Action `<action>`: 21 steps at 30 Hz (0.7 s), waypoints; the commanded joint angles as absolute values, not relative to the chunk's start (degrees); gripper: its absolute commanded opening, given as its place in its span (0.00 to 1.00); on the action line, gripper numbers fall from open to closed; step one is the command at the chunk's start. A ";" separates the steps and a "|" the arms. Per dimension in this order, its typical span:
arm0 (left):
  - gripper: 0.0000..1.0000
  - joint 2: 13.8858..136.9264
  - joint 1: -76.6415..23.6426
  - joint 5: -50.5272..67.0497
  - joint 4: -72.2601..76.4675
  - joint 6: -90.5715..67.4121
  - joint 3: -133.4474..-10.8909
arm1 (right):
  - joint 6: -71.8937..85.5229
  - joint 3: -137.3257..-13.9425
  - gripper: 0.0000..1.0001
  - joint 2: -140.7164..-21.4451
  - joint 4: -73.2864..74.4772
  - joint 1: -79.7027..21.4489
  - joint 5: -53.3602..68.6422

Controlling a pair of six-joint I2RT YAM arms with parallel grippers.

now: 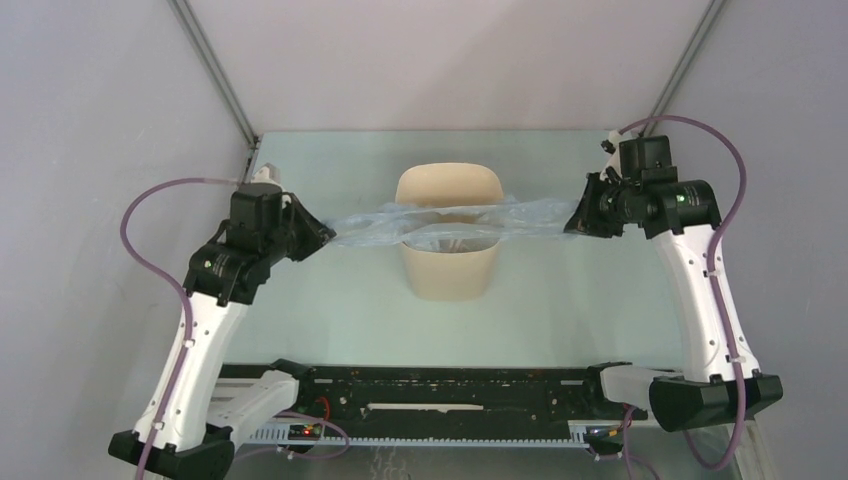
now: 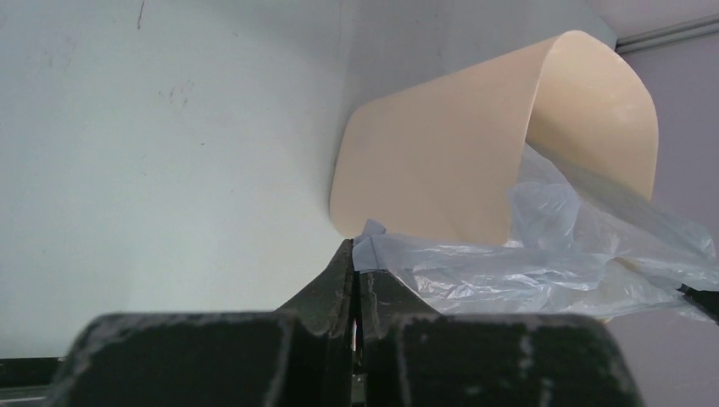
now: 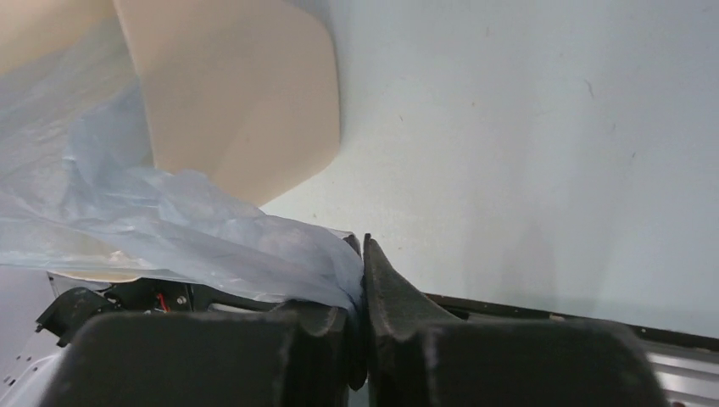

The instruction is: Put the trash bags into the trash bin

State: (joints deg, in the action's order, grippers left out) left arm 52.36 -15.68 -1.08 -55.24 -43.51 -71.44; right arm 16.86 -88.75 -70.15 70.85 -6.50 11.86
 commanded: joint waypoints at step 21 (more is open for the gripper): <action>1.00 40.22 -29.42 4.68 -35.95 -90.98 -58.36 | 62.91 -73.36 0.96 -56.03 58.33 -12.61 25.41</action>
State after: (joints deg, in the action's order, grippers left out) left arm 37.36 -22.83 9.15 -37.23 -81.87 -53.71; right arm 50.68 -73.65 -56.69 60.18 -10.37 27.35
